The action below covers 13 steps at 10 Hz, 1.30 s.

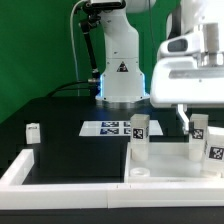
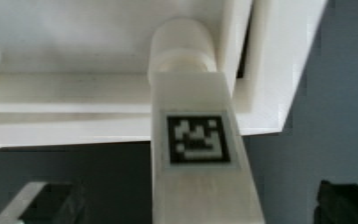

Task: Assemble square table

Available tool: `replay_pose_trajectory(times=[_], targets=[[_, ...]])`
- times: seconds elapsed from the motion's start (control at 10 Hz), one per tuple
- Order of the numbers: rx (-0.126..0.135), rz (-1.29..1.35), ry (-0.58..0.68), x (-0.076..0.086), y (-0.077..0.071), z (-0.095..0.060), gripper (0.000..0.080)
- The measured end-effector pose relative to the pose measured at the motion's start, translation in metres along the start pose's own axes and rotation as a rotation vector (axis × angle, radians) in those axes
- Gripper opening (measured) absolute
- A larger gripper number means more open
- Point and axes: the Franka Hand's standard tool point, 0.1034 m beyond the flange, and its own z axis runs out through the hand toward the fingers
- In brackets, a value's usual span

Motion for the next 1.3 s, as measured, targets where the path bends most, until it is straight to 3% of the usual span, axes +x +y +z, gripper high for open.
replay_pose_trajectory(times=[0.2, 0.3, 0.4, 0.6, 0.9, 1.3], targets=[[0.001, 0.009, -0.008, 0.007, 0.002, 0.0, 0.0649], [0.0, 0.022, -0.126, 0.002, 0.004, 0.004, 0.0649], [0.003, 0.038, -0.189, 0.011, 0.005, 0.005, 0.0649], [0.005, 0.057, -0.287, 0.01, 0.005, 0.004, 0.0649], [0.002, 0.061, -0.273, 0.013, 0.012, 0.009, 0.0649], [0.0, 0.085, -0.276, 0.014, 0.011, 0.016, 0.0649]])
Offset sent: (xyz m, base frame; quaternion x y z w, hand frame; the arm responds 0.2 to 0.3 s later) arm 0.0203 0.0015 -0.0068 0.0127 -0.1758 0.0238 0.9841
